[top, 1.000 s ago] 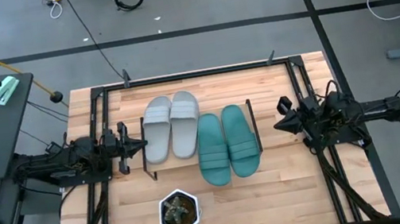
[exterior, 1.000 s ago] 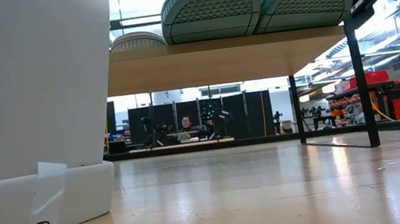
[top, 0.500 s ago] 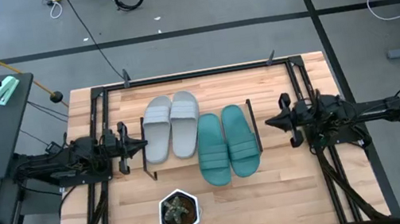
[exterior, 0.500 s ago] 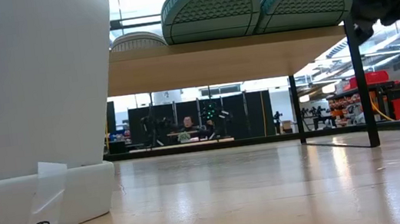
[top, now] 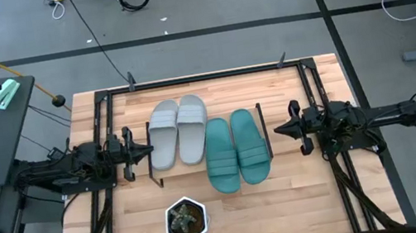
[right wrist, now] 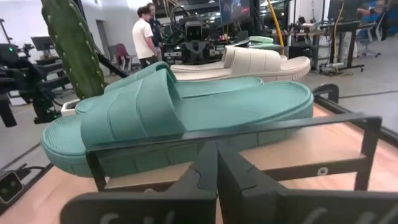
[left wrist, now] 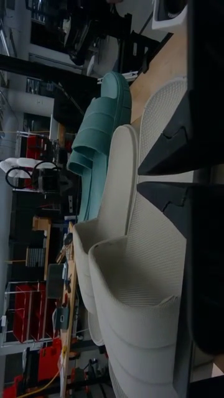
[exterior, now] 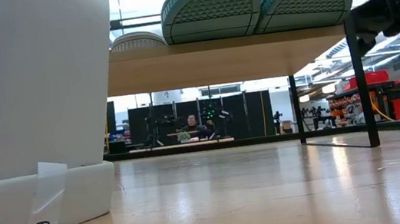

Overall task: Pick and place slides into the shelf
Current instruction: Return to Home Position

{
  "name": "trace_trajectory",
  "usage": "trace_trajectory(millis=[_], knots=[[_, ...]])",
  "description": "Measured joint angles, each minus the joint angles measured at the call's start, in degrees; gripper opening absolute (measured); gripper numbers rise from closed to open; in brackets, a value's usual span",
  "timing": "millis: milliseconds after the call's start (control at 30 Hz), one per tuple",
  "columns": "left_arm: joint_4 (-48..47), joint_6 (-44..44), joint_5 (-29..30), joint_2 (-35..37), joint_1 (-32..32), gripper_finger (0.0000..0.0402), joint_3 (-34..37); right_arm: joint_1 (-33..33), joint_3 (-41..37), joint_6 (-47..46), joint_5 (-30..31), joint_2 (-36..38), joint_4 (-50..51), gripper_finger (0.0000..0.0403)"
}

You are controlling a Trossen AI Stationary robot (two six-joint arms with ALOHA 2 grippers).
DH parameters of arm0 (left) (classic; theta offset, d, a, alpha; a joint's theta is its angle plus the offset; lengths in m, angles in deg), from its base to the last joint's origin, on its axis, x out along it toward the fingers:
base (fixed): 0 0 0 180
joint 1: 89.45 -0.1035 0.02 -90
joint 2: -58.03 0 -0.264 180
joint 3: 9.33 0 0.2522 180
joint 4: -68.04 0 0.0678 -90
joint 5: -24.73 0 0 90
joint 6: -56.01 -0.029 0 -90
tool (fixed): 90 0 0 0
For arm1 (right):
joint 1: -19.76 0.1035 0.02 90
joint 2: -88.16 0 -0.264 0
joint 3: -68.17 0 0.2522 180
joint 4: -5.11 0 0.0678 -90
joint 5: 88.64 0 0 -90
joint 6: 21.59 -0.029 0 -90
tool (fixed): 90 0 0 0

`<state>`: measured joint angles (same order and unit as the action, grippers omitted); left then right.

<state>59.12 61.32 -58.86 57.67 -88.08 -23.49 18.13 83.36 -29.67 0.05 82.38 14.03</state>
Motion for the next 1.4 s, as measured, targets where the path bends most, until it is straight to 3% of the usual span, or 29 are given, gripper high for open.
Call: trace_trajectory(millis=[1400], knots=[[0.00, 0.02, 0.00, 0.00, -0.02, 0.0035, 0.01, 2.27, -0.83, 2.71, 1.22, 0.00, 0.61, 0.0016]])
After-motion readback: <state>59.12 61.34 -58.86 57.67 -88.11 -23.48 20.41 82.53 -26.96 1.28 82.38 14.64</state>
